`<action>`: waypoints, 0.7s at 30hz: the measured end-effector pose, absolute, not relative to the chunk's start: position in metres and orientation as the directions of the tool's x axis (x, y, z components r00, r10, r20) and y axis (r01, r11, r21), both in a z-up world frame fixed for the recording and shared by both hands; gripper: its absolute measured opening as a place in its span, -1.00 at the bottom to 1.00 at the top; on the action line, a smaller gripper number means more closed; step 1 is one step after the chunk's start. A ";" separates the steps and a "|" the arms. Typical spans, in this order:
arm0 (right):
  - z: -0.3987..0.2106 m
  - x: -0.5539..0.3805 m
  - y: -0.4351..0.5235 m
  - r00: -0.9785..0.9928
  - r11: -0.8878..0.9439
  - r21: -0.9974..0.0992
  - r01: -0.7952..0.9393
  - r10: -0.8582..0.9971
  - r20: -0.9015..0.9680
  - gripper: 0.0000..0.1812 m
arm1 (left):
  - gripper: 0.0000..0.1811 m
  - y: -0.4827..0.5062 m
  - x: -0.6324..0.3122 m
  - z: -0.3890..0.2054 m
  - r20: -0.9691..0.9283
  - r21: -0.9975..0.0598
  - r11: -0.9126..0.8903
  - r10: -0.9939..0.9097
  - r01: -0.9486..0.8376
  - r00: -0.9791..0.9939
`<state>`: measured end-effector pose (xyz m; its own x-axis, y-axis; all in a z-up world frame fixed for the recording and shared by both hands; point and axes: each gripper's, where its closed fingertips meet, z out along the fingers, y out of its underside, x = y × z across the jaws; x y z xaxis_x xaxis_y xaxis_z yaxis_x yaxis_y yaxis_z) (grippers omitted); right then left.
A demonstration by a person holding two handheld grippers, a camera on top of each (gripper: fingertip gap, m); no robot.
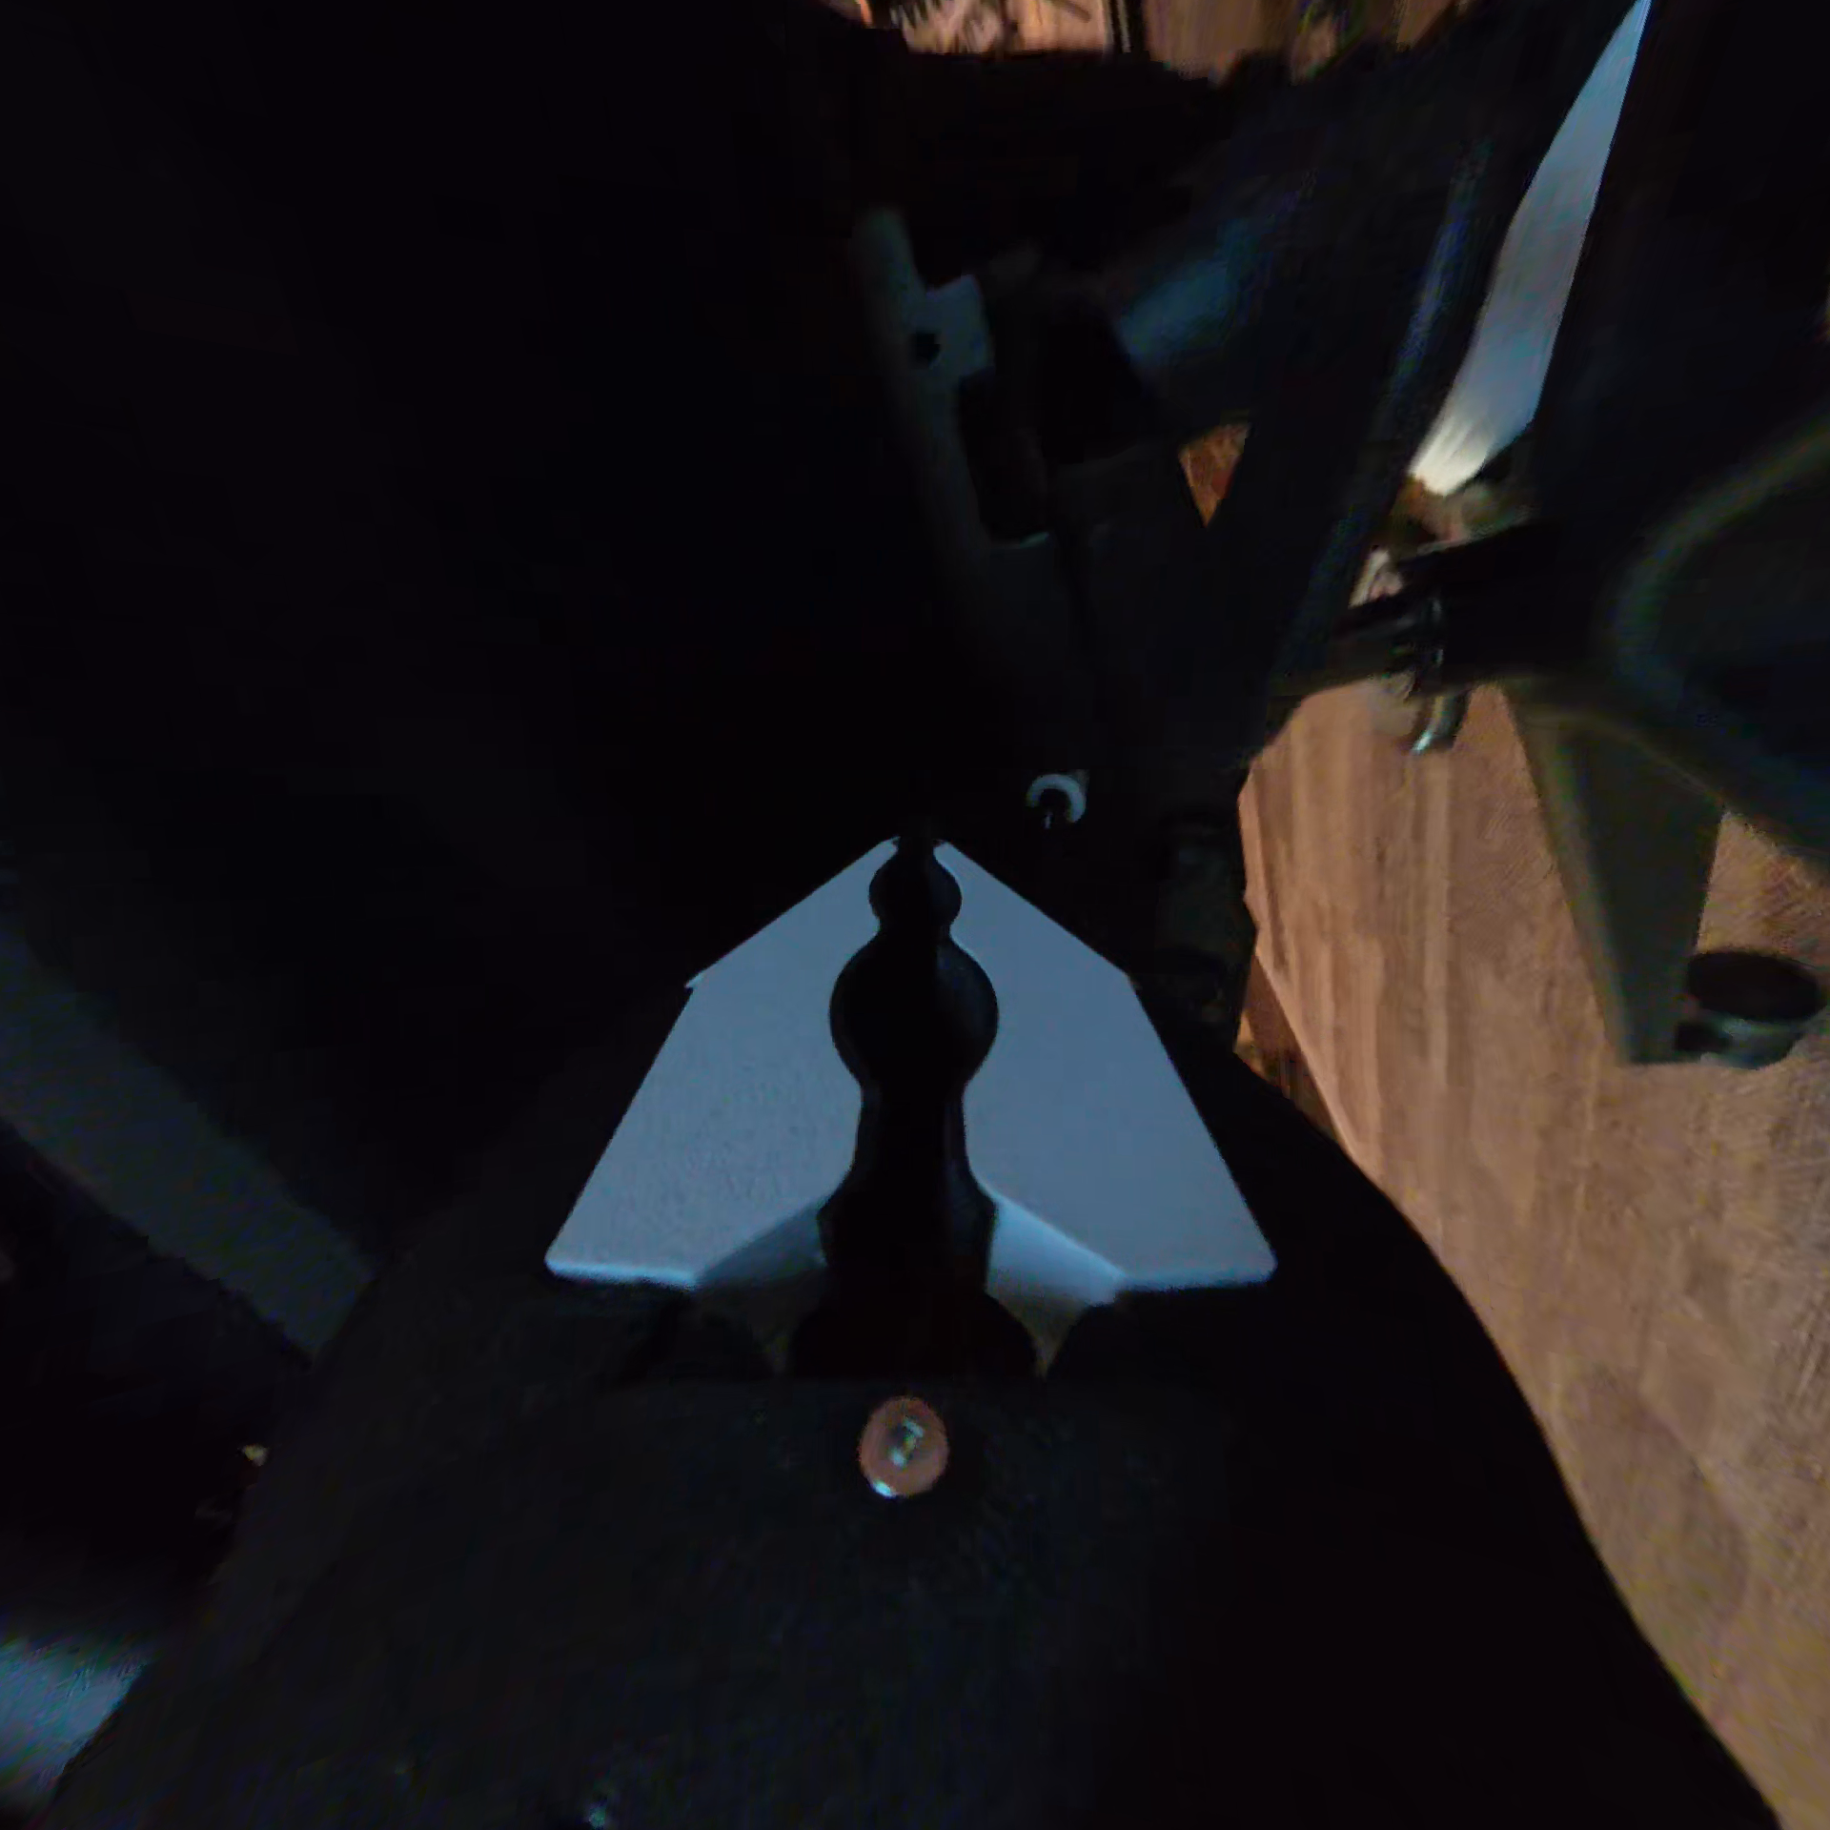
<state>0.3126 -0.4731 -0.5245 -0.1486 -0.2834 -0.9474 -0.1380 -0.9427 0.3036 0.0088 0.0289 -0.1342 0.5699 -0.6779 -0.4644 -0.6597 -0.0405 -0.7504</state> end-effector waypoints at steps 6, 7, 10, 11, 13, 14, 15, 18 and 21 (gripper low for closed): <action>-0.539 0.304 -0.490 -0.044 -0.900 0.414 -0.136 -0.412 -0.910 -1.00 | -0.18 0.039 0.015 -0.135 -0.580 -0.691 0.032 -0.620 -0.722 0.528; -0.541 0.305 -0.492 -0.042 -0.886 0.440 -0.149 -0.439 -0.898 -1.00 | -0.20 0.038 0.015 -0.136 -0.592 -0.682 0.041 -0.618 -0.731 0.517; -0.553 0.304 -0.496 -0.015 -0.839 0.524 -0.143 -0.528 -0.849 -1.00 | -0.23 0.039 0.015 -0.139 -0.603 -0.665 0.033 -0.613 -0.746 0.511; -0.558 0.299 -0.500 0.025 -0.841 0.530 -0.105 -0.535 -0.844 -1.00 | -0.24 0.040 0.014 -0.139 -0.603 -0.664 0.026 -0.609 -0.747 0.515; -0.568 0.293 -0.505 0.083 -0.839 0.542 -0.043 -0.544 -0.835 -1.00 | -0.25 0.042 0.013 -0.140 -0.611 -0.657 0.019 -0.599 -0.754 0.518; -0.573 0.291 -0.505 0.091 -0.835 0.549 -0.032 -0.550 -0.830 -1.00 | -0.28 0.042 0.013 -0.140 -0.619 -0.650 0.022 -0.594 -0.759 0.513; -0.577 0.289 -0.506 0.092 -0.824 0.566 -0.018 -0.565 -0.820 -1.00 | -0.30 0.042 0.014 -0.141 -0.624 -0.647 0.025 -0.592 -0.762 0.510; -0.578 0.287 -0.509 0.085 -0.791 0.611 0.024 -0.607 -0.790 -1.00 | -0.31 0.042 0.013 -0.140 -0.626 -0.647 0.017 -0.583 -0.763 0.518; -0.547 0.286 -0.504 -0.057 -0.729 0.675 0.114 -0.683 -0.728 -1.00 | -0.36 0.045 0.011 -0.141 -0.634 -0.639 -0.001 -0.566 -0.769 0.527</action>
